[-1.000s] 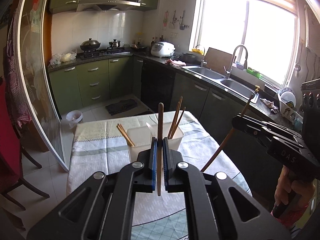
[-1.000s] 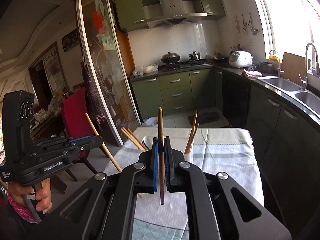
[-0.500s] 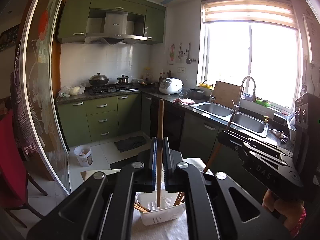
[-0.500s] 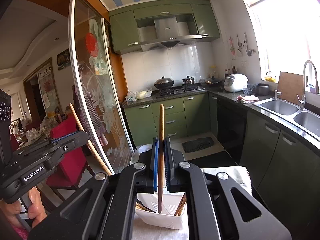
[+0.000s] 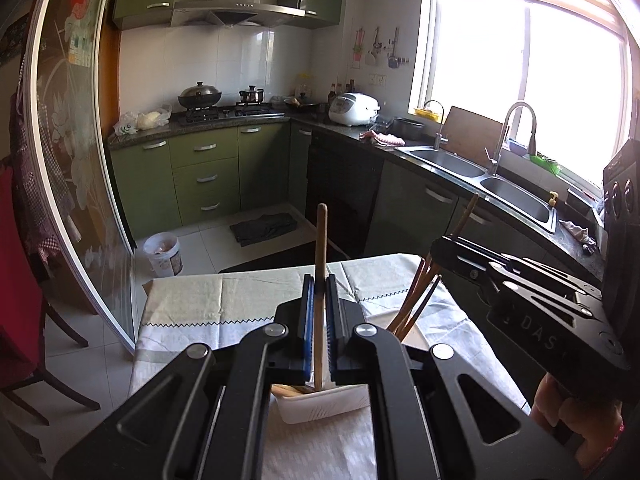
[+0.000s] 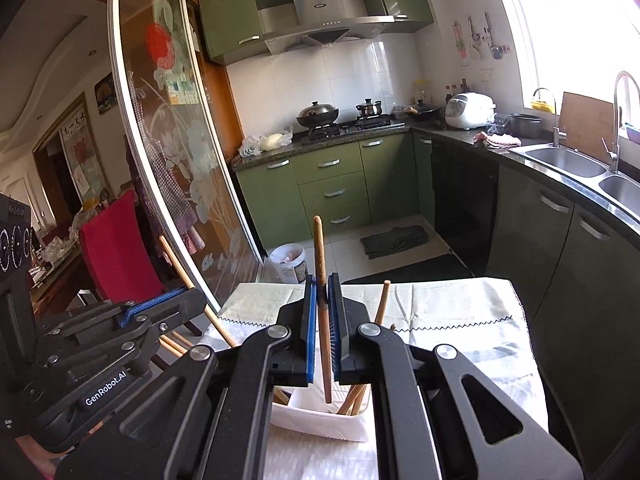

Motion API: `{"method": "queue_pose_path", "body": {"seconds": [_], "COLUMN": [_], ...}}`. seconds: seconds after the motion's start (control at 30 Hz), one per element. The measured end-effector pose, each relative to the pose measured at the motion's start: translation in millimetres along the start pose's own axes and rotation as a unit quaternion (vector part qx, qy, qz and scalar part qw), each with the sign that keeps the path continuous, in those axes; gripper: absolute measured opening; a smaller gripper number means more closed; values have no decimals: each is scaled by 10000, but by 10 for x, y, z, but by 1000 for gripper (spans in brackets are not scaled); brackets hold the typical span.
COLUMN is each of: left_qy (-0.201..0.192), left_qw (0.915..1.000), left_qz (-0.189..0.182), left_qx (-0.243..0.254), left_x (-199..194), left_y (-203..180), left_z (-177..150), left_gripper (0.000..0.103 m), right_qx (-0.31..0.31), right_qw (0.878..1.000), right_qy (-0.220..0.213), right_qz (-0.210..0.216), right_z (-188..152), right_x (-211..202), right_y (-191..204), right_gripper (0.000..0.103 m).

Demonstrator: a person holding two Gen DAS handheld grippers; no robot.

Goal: Organize utensils

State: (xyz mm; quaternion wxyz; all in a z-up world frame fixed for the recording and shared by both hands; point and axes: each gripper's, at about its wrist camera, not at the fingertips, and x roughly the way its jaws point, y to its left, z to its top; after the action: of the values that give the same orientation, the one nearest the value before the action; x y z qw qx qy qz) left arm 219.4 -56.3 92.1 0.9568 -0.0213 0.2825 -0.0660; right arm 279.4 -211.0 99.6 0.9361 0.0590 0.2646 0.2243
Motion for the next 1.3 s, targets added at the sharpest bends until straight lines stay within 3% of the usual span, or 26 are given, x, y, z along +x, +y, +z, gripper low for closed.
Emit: {"method": "queue_pose_path", "body": {"seconds": [0.13,0.2,0.4,0.57,0.63,0.67,0.73,0.8,0.93,1.03,1.2,1.3], "left_qy": [93,89,-200,-831,-1053,-1144,-1196,-1077,-966,-1120,-1382,-1253], "left_qw": [9999,9999,9998,9964,9941,9929,9918,9928,9935,9919,9880,9891], "left_qz": [3,7,6,167,265,329,410,442,528,595,647,731], "left_qx": [55,90,-14,-22,59,88,181,297,272,120,-222,-266], "left_x": [58,58,-169,-731,-965,-1075,-1242,-1351,-1573,-1811,-2156,-2196], "left_y": [12,14,14,-11,-41,-54,-80,-113,-153,-174,-184,-212], "left_z": [-92,-115,-123,-284,-441,-546,-766,-982,-1355,-1533,-1678,-1709], "left_gripper": [6,9,44,88,96,96,96,96,96,96,96,96], "right_qx": [-73,-90,-89,-159,-194,-192,-186,-196,-300,-368,-396,-564], "right_qw": [9997,9994,9998,9997,9993,9992,9989,9986,9985,9971,9936,9899], "right_qy": [238,333,157,-176,-278,-321,-381,-471,-374,-503,-850,-1004], "right_qz": [-23,-11,6,-51,-132,-153,-179,-100,-254,-427,-635,-821], "right_z": [-148,-208,-309,-517,-681,-778,-989,-1219,-1637,-1889,-2085,-2132], "right_x": [116,150,-112,-667,-911,-1026,-1248,-1450,-1718,-1913,-2185,-2292], "right_y": [36,49,108,113,104,97,93,100,165,236,304,371], "right_gripper": [8,21,25,50,64,67,90,99,99,99,99,99]}}
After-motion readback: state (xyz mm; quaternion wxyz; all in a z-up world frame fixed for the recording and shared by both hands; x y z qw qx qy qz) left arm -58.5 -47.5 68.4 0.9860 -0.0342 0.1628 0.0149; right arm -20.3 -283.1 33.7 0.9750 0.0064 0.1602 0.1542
